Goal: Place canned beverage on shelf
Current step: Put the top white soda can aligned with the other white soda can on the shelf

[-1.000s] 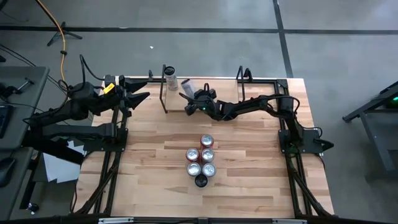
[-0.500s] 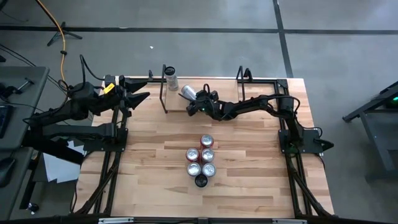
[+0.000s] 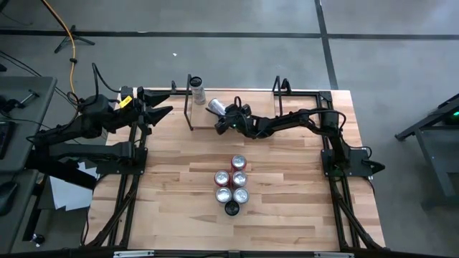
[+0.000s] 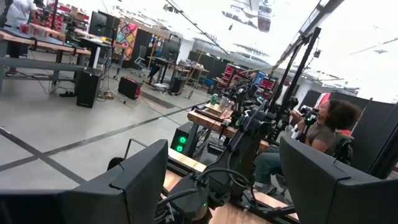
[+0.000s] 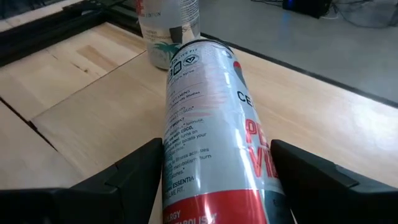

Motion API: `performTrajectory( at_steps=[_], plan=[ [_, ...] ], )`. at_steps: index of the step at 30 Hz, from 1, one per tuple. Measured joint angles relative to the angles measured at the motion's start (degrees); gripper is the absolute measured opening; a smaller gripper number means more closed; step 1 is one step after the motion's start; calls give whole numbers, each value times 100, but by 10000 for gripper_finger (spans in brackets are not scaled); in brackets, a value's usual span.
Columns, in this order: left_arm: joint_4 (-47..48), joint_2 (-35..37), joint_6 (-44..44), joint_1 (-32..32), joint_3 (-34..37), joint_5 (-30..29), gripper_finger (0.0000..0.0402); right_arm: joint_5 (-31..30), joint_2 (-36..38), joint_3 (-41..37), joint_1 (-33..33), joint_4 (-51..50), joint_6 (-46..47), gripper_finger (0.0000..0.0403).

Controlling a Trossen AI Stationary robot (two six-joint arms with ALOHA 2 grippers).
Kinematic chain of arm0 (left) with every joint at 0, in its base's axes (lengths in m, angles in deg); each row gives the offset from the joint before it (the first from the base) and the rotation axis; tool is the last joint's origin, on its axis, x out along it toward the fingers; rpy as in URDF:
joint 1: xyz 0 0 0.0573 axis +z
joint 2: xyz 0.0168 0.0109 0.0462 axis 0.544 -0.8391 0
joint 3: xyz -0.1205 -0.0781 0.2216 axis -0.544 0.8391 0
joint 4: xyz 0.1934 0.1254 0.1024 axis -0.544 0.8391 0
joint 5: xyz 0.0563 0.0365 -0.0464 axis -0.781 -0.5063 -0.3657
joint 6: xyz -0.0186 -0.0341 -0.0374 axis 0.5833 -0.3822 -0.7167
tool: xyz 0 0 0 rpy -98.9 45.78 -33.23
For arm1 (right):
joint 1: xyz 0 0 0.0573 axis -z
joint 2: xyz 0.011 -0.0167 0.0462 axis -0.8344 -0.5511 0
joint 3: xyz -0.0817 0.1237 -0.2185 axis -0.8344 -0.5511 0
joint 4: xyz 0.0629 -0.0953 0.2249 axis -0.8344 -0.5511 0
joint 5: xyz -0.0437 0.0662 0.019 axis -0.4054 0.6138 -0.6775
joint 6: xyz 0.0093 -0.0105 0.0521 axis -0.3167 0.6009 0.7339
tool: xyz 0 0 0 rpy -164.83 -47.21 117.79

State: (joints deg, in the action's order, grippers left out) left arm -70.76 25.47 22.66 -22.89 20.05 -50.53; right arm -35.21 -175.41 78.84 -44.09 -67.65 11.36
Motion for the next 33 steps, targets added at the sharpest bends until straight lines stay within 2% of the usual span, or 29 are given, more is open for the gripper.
performTrajectory(
  at_steps=[2,8,15,20,26,33],
  plan=[
    [18,0,2,0,0,0,259,74,0,0,-1,-15,130,280],
    [169,0,0,0,0,0,259,955,11,13,-2,-117,85,280],
    [186,0,2,0,0,0,259,1357,138,26,-3,-715,300,278],
    [186,0,4,0,0,1,259,1381,407,-3,-3,-1187,7,235],
    [181,0,9,0,0,0,259,1750,903,-35,33,-1848,-510,234],
    [496,-262,-7,-1,-4,0,259,1912,1998,-31,-167,-2311,-998,234]
  ],
)
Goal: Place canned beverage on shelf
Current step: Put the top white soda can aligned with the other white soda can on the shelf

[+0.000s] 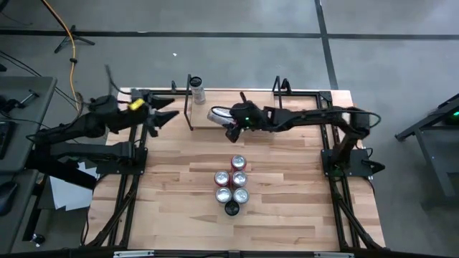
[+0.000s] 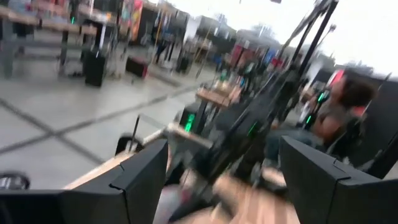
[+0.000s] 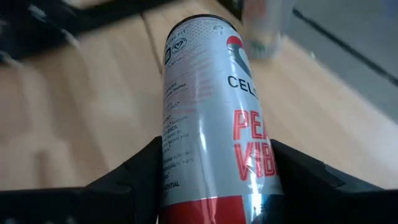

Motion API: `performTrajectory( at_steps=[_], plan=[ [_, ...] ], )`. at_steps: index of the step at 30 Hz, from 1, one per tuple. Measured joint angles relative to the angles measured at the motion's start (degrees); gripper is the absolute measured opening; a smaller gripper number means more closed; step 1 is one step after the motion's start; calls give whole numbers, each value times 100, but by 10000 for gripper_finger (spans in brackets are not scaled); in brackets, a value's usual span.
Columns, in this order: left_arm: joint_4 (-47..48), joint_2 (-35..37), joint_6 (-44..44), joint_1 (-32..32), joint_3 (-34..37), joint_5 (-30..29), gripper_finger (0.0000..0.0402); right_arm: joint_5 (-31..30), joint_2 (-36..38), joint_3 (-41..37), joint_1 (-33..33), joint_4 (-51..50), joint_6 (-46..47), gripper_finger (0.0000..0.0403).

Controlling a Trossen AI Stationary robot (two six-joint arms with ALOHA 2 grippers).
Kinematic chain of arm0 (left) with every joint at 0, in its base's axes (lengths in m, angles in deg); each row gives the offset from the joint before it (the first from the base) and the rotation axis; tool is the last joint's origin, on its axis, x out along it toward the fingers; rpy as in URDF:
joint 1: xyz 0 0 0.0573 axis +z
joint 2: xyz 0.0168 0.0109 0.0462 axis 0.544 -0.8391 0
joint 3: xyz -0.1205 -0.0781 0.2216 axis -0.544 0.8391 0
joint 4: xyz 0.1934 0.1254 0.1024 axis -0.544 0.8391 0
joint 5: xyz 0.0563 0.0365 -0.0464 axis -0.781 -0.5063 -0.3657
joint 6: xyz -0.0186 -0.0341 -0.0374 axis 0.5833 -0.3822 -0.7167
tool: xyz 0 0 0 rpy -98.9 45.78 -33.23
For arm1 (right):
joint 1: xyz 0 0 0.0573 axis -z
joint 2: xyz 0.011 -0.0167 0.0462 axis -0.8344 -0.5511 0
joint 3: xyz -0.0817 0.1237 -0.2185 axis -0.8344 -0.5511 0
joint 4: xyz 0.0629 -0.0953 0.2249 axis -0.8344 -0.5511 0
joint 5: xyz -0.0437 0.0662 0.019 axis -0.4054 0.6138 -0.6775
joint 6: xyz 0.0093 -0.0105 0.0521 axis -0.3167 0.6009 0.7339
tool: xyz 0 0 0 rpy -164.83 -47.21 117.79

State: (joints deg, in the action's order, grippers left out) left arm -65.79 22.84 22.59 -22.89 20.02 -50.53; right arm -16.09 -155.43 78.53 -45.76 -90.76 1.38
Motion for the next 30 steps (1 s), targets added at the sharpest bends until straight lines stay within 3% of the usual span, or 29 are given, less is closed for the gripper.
performTrajectory(
  at_steps=[7,14,19,30],
  plan=[
    [-532,-752,147,-2,2,1,259,-324,1180,16,-400,673,-96,234],
    [-2054,-1294,728,-1,2,173,259,-877,1650,23,-796,1746,-411,234],
    [-3404,-1905,752,-2,2,798,259,-632,1603,25,-830,2737,-525,234],
    [-5512,-2866,277,-2,4,1137,259,81,1537,25,-834,3200,-405,234]
  ],
)
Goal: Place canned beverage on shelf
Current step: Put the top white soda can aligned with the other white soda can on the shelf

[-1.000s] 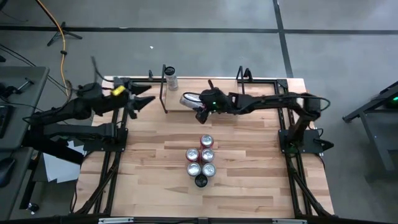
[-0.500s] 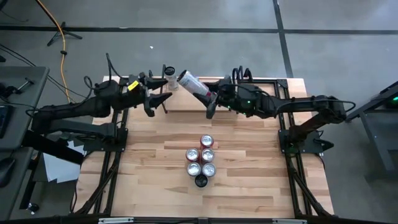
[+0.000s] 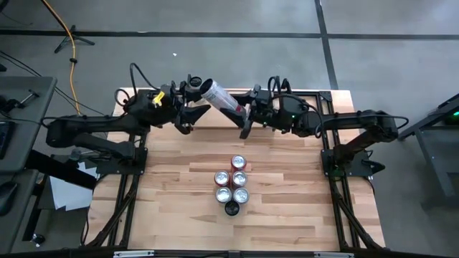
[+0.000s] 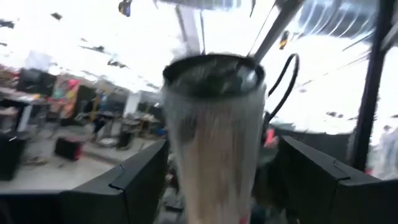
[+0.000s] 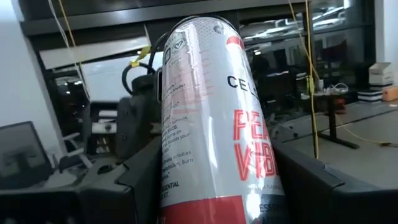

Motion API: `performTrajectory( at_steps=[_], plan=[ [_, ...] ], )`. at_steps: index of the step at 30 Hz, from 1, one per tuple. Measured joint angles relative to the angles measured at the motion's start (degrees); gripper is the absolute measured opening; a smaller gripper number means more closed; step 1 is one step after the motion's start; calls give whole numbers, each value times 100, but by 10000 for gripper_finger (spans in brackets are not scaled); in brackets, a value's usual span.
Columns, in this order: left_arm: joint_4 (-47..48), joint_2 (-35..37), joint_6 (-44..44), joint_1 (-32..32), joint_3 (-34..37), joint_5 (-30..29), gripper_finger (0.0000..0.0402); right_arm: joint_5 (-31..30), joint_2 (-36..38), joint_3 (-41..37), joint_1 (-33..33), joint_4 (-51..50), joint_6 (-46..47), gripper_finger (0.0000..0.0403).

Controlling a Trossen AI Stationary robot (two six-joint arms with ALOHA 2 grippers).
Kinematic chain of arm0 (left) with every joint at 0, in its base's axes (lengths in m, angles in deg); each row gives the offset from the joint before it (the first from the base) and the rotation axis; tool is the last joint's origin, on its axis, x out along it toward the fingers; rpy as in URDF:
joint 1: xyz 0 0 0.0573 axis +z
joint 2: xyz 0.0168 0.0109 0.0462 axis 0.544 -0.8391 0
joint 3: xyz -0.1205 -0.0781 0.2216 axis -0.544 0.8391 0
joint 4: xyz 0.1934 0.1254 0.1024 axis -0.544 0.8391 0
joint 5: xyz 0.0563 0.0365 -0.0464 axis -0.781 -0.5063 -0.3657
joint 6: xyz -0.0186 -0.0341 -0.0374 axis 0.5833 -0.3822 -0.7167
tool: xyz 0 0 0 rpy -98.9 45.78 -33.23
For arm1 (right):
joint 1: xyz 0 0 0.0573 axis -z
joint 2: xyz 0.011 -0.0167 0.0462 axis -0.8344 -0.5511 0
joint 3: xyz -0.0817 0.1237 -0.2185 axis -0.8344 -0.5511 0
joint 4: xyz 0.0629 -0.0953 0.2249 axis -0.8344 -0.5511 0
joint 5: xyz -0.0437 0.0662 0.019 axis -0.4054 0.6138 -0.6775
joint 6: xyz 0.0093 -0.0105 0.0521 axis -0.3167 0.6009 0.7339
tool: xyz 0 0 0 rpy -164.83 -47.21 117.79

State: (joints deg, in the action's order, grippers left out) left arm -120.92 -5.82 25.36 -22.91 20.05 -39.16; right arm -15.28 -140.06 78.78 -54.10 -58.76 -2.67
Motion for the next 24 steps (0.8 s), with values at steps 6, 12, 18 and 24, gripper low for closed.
performTrajectory(
  at_steps=[6,12,18,24],
  plan=[
    [-181,-193,-103,3,0,64,259,389,-207,2,-26,134,204,234],
    [-385,-198,-80,7,0,76,259,398,-283,2,-63,176,216,234],
    [-446,-198,-75,7,0,84,238,454,-287,2,-61,178,236,234],
    [-462,-207,-54,4,0,117,177,478,-281,2,-63,181,284,235]
  ],
)
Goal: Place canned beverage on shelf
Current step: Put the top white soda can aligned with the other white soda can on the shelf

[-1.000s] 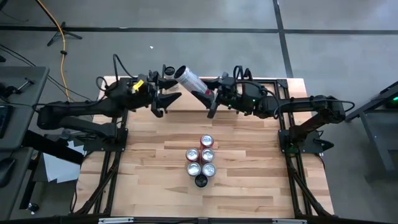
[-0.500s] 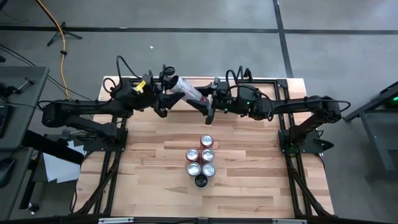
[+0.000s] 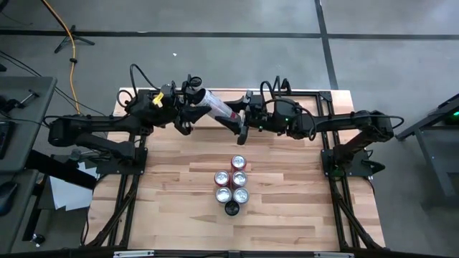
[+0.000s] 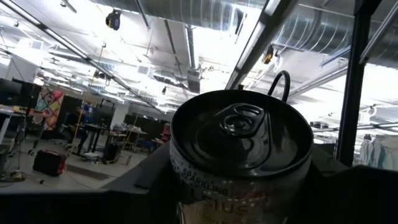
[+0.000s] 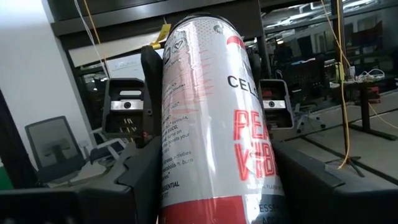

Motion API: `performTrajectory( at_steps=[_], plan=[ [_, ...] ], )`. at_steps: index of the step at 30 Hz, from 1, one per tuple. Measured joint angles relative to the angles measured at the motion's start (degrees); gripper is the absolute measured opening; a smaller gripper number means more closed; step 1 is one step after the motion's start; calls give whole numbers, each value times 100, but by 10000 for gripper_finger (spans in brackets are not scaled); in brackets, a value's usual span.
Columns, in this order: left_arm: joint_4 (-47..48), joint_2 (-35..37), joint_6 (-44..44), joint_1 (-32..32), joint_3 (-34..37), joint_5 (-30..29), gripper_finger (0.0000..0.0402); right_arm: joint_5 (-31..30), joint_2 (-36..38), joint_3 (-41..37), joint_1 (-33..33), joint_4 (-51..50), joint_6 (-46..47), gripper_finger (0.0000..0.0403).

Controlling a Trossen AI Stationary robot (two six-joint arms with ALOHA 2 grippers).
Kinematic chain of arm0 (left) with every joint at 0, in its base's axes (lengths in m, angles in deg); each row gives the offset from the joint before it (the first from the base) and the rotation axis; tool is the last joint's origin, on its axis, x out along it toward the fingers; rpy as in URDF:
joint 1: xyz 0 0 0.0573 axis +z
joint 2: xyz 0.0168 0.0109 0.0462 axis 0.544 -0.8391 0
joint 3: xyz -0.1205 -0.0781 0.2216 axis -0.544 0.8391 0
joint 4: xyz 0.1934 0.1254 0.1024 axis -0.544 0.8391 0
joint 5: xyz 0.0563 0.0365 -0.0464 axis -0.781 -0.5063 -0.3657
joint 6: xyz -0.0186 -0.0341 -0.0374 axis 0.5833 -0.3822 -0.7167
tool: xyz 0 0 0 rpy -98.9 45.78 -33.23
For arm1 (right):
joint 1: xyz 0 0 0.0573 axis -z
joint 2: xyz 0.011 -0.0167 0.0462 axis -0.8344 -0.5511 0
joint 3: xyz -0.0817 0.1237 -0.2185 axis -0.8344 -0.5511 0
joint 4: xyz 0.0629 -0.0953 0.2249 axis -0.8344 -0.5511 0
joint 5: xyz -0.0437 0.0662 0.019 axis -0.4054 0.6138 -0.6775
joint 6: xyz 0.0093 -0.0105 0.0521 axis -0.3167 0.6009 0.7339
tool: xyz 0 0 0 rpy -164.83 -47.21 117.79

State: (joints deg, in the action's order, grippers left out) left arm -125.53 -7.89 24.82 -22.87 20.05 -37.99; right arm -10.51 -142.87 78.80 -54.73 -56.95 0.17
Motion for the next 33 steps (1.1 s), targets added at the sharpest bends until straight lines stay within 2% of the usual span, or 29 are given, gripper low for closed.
performTrajectory(
  at_steps=[4,9,14,18,24,26,31,33],
  plan=[
    [147,51,151,10,0,-27,177,-25,12,0,0,-59,57,300],
    [1051,407,252,164,8,-67,177,-31,335,7,90,-692,35,377],
    [2228,824,251,306,7,-120,177,-221,863,11,263,-1967,35,393],
    [3007,893,229,313,7,-611,177,-527,1093,11,345,-2732,35,394],
    [3362,395,30,41,4,-1614,177,-1070,1211,11,345,-2999,32,395],
    [3353,191,37,-77,4,-2197,177,-1222,1222,11,345,-3009,32,395],
    [3566,-302,375,-349,0,-4132,177,-1381,1241,9,345,-3006,33,396],
    [3626,-506,452,-387,0,-4666,177,-1419,1239,9,345,-3004,33,396]
  ],
)
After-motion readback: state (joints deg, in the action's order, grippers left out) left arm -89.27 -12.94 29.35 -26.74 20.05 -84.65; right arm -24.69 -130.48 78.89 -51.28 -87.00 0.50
